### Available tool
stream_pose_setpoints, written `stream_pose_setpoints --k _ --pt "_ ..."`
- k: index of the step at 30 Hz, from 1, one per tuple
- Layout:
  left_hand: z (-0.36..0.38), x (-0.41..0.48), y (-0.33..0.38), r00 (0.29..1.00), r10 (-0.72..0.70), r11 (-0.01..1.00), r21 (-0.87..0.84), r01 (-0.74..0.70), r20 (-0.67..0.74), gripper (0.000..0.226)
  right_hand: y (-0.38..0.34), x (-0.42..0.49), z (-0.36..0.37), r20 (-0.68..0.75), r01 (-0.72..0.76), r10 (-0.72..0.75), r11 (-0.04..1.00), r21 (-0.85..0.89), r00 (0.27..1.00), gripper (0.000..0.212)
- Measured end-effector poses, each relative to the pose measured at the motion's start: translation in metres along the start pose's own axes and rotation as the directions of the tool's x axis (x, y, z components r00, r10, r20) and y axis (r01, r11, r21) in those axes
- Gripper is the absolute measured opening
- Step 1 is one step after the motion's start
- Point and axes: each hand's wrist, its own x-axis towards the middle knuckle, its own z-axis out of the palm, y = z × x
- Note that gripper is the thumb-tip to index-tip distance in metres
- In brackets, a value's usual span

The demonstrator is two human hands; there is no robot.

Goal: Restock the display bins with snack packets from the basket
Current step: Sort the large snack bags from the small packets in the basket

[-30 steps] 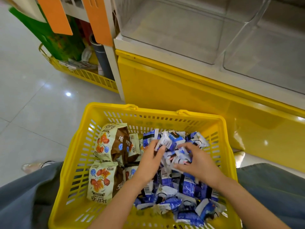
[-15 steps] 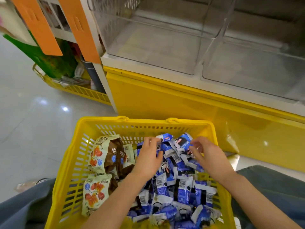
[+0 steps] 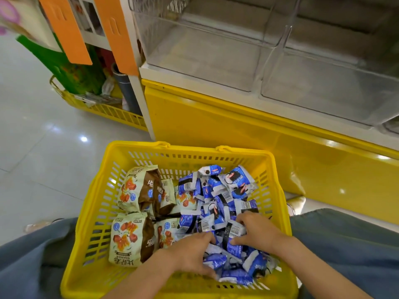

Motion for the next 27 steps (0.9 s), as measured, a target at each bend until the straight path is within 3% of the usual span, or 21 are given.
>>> stream_pose_setpoints --k 3,6,11,15,18,20,22,24,27 --pt "0.0 0.001 0.003 0.999 -0.01 1.0 -0.004 0.009 -0.034 0.063 0.004 -0.004 -0.003 -0.071 0.038 -0.026 0.985 0.167 0.997 0.043" --pt "-0.003 -0.003 0.001 0.995 0.007 0.999 -0.048 -0.011 -0.099 0.043 0.005 -0.002 -0.014 -0.236 0.069 0.015 0.936 0.346 0.972 0.036" --pt "-0.022 -0.02 -0.008 0.953 -0.073 0.903 -0.425 -0.062 -0.294 0.023 0.004 0.012 -0.04 -0.536 0.11 0.176 0.882 0.459 0.826 0.038" --pt "-0.047 -0.031 -0.013 0.885 -0.165 0.822 -0.557 -0.12 -0.435 0.017 0.006 0.02 -0.045 -0.58 0.036 0.144 0.957 0.287 0.802 0.049" --pt "-0.054 -0.033 -0.016 0.844 -0.194 0.77 -0.611 -0.185 -0.5 0.014 0.008 0.007 -0.037 -0.67 0.108 0.014 0.984 0.141 0.742 0.046" --pt "-0.055 -0.033 -0.016 0.83 -0.217 0.717 -0.661 -0.222 -0.514 0.013 0.014 -0.005 -0.03 -0.547 0.154 -0.048 0.977 0.149 0.836 0.042" --pt "-0.054 -0.032 -0.015 0.822 -0.243 0.688 -0.689 -0.228 -0.515 0.013 0.017 -0.015 -0.021 -0.251 0.102 -0.062 0.983 0.15 0.966 0.052" --pt "-0.052 -0.029 -0.014 0.814 -0.267 0.666 -0.709 -0.231 -0.516 0.013 0.019 -0.017 -0.011 -0.038 0.059 -0.06 0.997 -0.045 0.997 0.066" --pt "-0.048 -0.026 -0.009 0.792 -0.315 0.618 -0.746 -0.247 -0.522 0.011 0.016 -0.016 -0.002 0.038 0.022 -0.018 0.993 -0.117 0.999 0.073"
